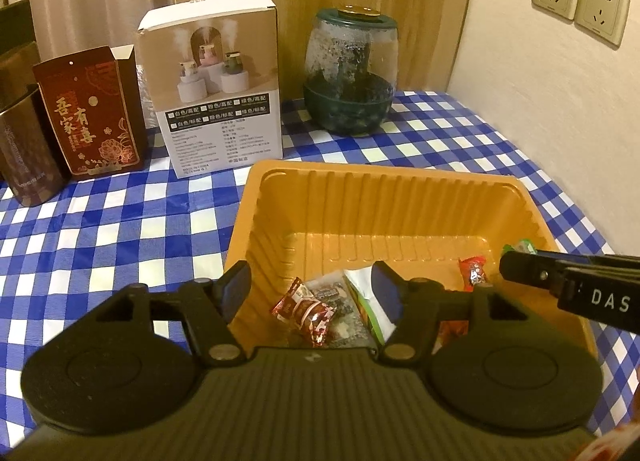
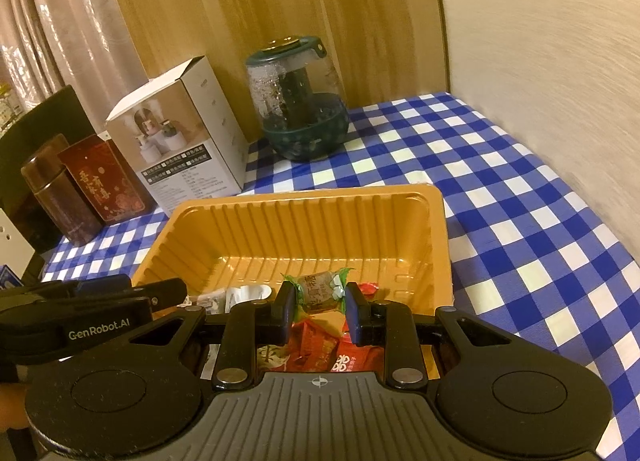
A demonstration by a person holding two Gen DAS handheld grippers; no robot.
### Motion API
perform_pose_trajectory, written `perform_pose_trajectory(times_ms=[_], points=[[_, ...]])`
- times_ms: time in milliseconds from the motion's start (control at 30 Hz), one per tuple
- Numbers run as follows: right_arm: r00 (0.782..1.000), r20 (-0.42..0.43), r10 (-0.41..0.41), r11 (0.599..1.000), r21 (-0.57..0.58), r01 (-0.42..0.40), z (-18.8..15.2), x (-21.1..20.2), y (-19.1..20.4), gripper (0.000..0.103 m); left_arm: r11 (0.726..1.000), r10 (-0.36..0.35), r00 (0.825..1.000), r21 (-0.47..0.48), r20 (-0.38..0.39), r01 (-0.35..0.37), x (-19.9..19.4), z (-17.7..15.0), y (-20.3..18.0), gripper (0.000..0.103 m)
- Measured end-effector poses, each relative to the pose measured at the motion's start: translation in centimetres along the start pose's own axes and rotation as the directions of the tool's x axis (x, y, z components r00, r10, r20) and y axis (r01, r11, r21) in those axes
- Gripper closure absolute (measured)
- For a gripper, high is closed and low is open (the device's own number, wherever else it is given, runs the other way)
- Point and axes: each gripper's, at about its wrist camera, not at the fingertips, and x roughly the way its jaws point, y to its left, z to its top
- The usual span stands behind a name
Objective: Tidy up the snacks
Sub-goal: 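Open the left tool over the tray while the right tool releases the green candy inside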
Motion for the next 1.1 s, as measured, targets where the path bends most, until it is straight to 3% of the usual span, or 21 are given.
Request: perform_pose_trajectory(times_ms=[600, 633, 667, 733, 1100], points=[[1.000, -0.002, 0.011, 1.000, 0.010, -0.011, -0.02, 0.43, 0.25, 0.076, 1.000, 0.020, 1.000, -0.001, 0.007, -0.020, -0.22, 0.02, 0.35, 0.039], [1.000, -0.001, 0.012, 1.000, 0.013, -0.012, 0.00, 0.45, 0.25, 0.072, 1.000, 0.024, 1.000, -0.001, 0.008, -0.024, -0.23, 0.04, 0.41, 0.039], [1.000, 0.001, 0.016, 1.000, 0.015, -0.016, -0.01, 0.45, 0.25, 0.049, 1.000, 0.026, 1.000, 0.000, 0.008, -0.026, -0.24, 0.03, 0.46, 0.039], [0.999, 0.023, 0.028, 0.999, 0.033, -0.028, -0.06, 0.24, 0.06, 0.022, 1.000, 0.026, 1.000, -0.001, 0.008, -0.026, -0.23, 0.03, 0.52, 0.039], [0.999, 0.031, 0.030, 0.999, 0.037, -0.031, 0.01, 0.07, -0.08, 0.022, 1.000, 0.024, 1.000, 0.000, 0.011, -0.024, -0.36, 0.06, 0.40, 0.038]])
